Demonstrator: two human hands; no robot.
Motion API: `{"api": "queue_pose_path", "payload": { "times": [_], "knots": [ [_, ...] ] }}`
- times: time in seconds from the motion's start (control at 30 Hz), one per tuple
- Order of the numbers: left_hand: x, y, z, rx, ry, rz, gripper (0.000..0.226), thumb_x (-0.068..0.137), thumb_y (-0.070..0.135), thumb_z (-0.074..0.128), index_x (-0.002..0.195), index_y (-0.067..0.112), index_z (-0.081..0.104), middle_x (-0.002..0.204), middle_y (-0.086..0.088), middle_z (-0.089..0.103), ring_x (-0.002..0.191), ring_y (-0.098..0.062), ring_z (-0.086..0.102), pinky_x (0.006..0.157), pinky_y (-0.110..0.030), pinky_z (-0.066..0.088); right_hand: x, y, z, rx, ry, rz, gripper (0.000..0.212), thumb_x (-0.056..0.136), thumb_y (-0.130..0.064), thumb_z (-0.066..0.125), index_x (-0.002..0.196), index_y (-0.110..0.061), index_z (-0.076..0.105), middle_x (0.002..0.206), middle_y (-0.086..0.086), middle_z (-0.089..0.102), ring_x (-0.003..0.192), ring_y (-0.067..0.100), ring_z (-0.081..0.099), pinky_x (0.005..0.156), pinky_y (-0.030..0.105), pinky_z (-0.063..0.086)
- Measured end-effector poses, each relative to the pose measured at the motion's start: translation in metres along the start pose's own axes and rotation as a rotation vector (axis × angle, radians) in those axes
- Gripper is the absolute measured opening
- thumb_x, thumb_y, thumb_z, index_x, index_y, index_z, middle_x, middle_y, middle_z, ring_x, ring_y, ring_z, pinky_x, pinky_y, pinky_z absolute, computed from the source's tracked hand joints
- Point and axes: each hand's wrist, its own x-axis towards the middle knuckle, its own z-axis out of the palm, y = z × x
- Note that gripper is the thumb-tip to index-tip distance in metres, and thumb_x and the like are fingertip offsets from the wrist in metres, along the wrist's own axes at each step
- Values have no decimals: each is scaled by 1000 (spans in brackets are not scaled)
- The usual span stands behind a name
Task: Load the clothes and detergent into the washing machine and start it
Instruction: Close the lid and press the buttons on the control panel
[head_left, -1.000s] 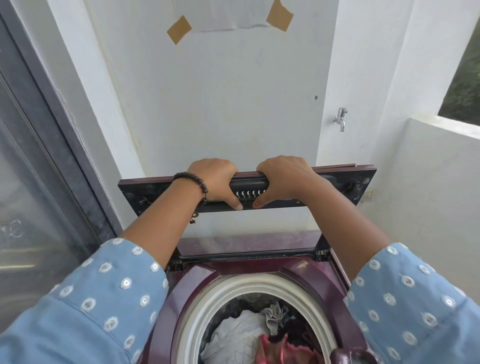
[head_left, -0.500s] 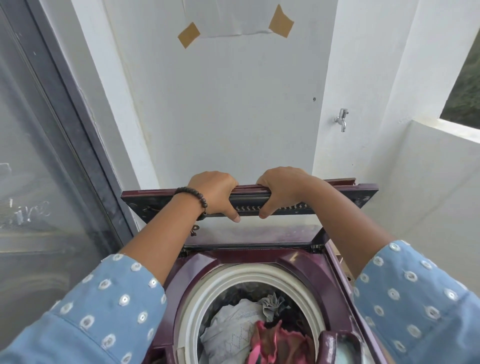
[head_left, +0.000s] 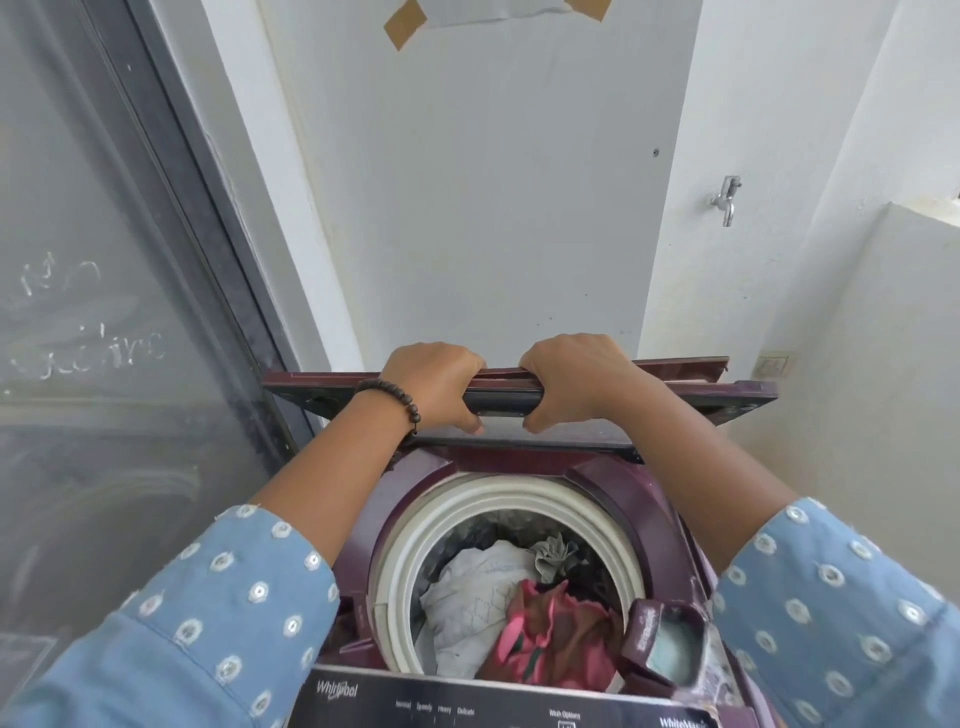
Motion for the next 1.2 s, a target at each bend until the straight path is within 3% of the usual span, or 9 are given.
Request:
{"api": "queue_pose_path", "payload": {
  "times": [0.37, 0.53, 0.6, 0.67, 0.8, 1.0, 1.2],
  "knots": [
    [-52, 19, 37, 35, 53, -53, 31, 81, 53, 67, 98, 28, 60, 88, 7, 69, 80, -17, 65, 65, -28, 50, -38, -34, 38, -57, 52, -40, 32, 77, -33, 66, 66, -21, 38, 63, -6, 44, 65, 24, 50, 56, 28, 35],
    [-75, 24, 56, 10, 72, -84, 27, 86, 52, 63, 96, 27, 58, 87, 6, 68, 82, -15, 65, 60, -27, 39, -50, -54, 56, -59, 85, -40, 19, 85, -31, 63, 84, -22, 46, 65, -6, 40, 67, 25, 49, 60, 30, 38],
    [-108, 51, 73, -16, 27, -125, 27, 87, 51, 63, 94, 26, 58, 87, 6, 67, 81, -15, 64, 60, -27, 38, -84, -65, 75, -69, 15, -74, 16, 88, -31, 63, 86, -23, 49, 64, -6, 39, 67, 26, 50, 58, 30, 38],
    [-114, 57, 88, -23, 83, -114, 26, 88, 51, 62, 95, 26, 58, 88, 6, 67, 80, -15, 63, 60, -26, 35, -90, -68, 89, -61, 20, -51, 14, 89, -29, 62, 88, -23, 49, 63, -6, 38, 66, 26, 50, 56, 30, 37],
    [-109, 61, 93, -26, 151, -124, 23, 89, 45, 61, 101, 25, 59, 95, 6, 68, 86, -18, 64, 64, -27, 35, -92, -66, 97, -89, 58, 7, 15, 91, -26, 61, 91, -23, 46, 68, -5, 46, 62, 26, 50, 46, 27, 28],
    [-122, 70, 113, -67, 180, -145, 23, 86, 29, 68, 107, 23, 60, 102, 7, 68, 96, -18, 62, 73, -26, 34, -103, -74, 121, -69, 61, 31, 21, 89, -17, 60, 86, -16, 40, 85, -2, 64, 62, 24, 49, 43, 27, 21],
    [-133, 77, 137, -73, 122, -179, 27, 84, 24, 71, 106, 24, 55, 99, 8, 65, 95, -16, 60, 80, -28, 38, -114, -78, 139, 50, -11, 4, 18, 89, -17, 60, 95, -15, 43, 94, 2, 64, 79, 27, 63, 57, 32, 34]
  ]
}}
